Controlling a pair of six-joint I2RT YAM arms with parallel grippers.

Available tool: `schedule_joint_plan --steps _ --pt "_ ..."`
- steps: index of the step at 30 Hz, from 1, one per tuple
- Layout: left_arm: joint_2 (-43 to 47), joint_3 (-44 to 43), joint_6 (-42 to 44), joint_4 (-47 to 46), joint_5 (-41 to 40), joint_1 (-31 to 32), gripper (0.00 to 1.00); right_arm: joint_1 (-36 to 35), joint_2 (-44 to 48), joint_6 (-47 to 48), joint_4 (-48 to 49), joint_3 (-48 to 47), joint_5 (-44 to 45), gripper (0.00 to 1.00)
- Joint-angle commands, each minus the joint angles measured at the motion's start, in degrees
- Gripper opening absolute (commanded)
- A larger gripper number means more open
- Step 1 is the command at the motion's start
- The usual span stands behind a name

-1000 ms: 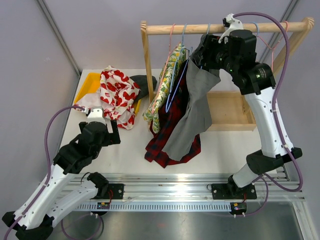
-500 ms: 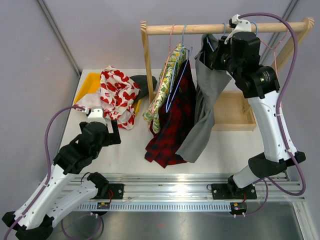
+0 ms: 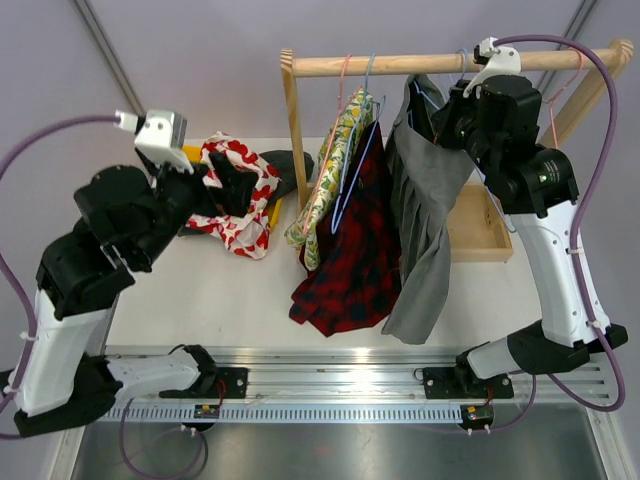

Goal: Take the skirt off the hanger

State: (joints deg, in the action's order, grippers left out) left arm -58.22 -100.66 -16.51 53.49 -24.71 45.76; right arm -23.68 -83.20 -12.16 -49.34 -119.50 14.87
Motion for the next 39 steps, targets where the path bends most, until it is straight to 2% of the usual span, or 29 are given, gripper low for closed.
schedule_joint_plan --steps 1,3,6,8,11,16,19,27,29,30,32,33,36,39 --pt "-9.0 -13.9 6.3 -0.5 6.1 4.8 0.99 -0.2 4.6 -0.1 1.6 -0.1 0.8 0.0" --pt "-15.0 -21.9 7.6 -1.5 7.2 8.5 0.99 -0.2 5.4 -0.1 1.6 0.1 0.7 0.0" --pt "-20.7 -26.0 8.3 -5.2 12.1 11.9 0.99 -0.2 5.9 -0.2 1.6 0.2 0.8 0.0" --pt "-22.6 -25.1 7.7 -10.1 16.7 14.3 0.99 -0.2 5.9 -0.1 1.3 -0.3 0.6 0.0" --pt "-26.5 -23.9 7.8 -15.5 18.1 19.1 0.99 -0.1 5.6 0.3 0.8 -1.1 0.7 0.0" --pt "-34.8 -26.0 7.6 -19.1 21.0 24.5 0.99 -0.2 5.3 0.4 0.9 -1.2 0.3 0.0" --pt "-37.0 -25.7 5.7 -20.7 22.2 25.3 0.99 -0.2 5.5 0.2 0.9 -1.3 0.4 0.0" --pt "-39.2 -16.9 2.3 -26.7 22.7 26.4 0.97 -0.1 5.9 0.1 1.7 -1.0 0.3 0.0" --pt "-39.8 -16.2 1.9 -26.7 22.4 26.3 0.85 -0.1 6.0 0.1 2.0 -0.7 0.5 0.0" --pt "-40.4 -15.6 1.8 -26.7 22.5 26.3 0.72 -0.2 6.2 0.1 2.1 -0.6 0.6 0.0" --pt "-40.7 -15.4 1.2 -26.2 22.7 26.4 0.53 -0.2 6.3 0.1 2.3 -0.3 0.9 0.0" --pt "-41.0 -14.9 0.9 -26.0 22.5 26.5 0.28 -0.2 6.3 0.2 2.3 -0.2 1.0 0.0" --pt "-40.3 -13.3 0.1 -26.1 21.7 26.9 0.02 -0.1 6.1 0.6 2.8 -0.3 1.9 0.0" --pt "-38.1 -9.4 -0.2 -28.0 20.3 28.5 0.0 -0.1 5.9 1.0 3.3 -0.3 3.1 0.0"
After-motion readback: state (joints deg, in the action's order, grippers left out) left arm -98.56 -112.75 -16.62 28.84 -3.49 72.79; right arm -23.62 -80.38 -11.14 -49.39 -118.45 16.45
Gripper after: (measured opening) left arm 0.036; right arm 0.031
